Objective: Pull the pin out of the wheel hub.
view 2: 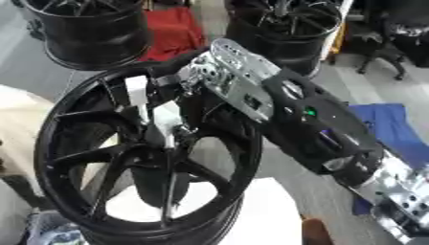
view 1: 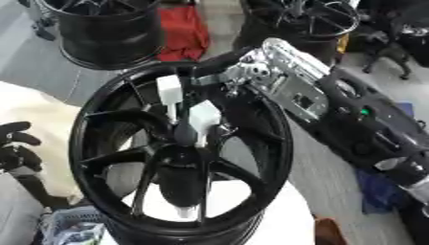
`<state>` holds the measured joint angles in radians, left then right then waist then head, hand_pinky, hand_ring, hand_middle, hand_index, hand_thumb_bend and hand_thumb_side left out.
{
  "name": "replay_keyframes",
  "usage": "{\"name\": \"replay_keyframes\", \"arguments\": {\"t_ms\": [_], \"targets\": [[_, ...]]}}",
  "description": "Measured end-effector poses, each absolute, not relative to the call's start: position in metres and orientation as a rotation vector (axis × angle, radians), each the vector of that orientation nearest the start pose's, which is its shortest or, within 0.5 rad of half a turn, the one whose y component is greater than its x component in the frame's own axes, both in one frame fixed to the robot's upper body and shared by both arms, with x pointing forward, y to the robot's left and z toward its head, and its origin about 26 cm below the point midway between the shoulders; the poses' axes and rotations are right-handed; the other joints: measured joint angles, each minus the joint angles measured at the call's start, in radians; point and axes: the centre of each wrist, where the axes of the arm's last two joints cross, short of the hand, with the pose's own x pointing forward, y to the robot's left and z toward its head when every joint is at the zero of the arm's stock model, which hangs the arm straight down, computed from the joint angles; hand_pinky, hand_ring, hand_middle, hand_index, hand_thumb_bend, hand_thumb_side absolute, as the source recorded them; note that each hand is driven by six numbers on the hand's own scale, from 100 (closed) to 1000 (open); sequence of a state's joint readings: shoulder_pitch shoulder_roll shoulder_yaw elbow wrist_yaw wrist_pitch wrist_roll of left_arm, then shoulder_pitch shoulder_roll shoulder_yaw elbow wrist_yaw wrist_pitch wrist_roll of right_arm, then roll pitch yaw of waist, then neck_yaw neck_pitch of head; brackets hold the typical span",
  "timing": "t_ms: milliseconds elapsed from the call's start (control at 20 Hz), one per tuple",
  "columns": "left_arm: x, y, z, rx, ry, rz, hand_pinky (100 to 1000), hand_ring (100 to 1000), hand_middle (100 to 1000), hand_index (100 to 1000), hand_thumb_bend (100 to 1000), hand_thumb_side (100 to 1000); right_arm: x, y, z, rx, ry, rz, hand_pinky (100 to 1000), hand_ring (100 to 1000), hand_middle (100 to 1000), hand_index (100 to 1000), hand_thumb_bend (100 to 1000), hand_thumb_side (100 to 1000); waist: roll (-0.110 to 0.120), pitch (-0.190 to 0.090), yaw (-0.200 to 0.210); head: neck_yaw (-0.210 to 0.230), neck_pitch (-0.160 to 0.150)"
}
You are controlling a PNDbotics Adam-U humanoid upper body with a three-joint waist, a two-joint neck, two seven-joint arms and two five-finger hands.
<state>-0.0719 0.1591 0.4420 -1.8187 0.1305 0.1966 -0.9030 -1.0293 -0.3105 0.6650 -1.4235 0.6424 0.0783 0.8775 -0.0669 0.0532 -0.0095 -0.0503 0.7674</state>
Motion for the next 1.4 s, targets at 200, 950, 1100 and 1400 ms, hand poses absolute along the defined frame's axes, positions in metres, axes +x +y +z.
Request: {"name": "replay_keyframes", "arguments": {"t_ms": [200, 950, 1100, 1400], "targets": [[0.263, 0.378, 0.097, -0.332, -1.678, -0.498, 581, 572, 650, 863, 100, 899, 0.382, -0.062, 0.241, -0.407, -1.298, 2.182, 891, 762, 525, 600, 184, 113, 0.0, 0.0, 0.0, 0.0, 0.0], [0.256, 0.386, 0.093, -0.308, -1.667, -0.473, 581, 572, 650, 863, 100, 894, 0.375, -0.137, 0.317, -0.657, -1.526, 1.816, 883, 738, 496, 581, 179, 100, -0.01, -0.018, -0.051, 0.048, 0.004], [0.256, 0.386, 0.094, -0.307, -1.667, -0.473, 581, 572, 650, 863, 100, 893, 0.37, -0.169, 0.324, -0.721, -1.533, 1.701, 878, 731, 491, 579, 178, 100, -0.01, -0.018, -0.051, 0.048, 0.004], [0.256, 0.389, 0.096, -0.296, -1.678, -0.466, 580, 571, 650, 863, 100, 893, 0.365, -0.241, 0.322, -0.892, -1.463, 1.436, 850, 695, 477, 571, 126, 100, -0.003, -0.006, -0.057, 0.057, 0.001]]}}
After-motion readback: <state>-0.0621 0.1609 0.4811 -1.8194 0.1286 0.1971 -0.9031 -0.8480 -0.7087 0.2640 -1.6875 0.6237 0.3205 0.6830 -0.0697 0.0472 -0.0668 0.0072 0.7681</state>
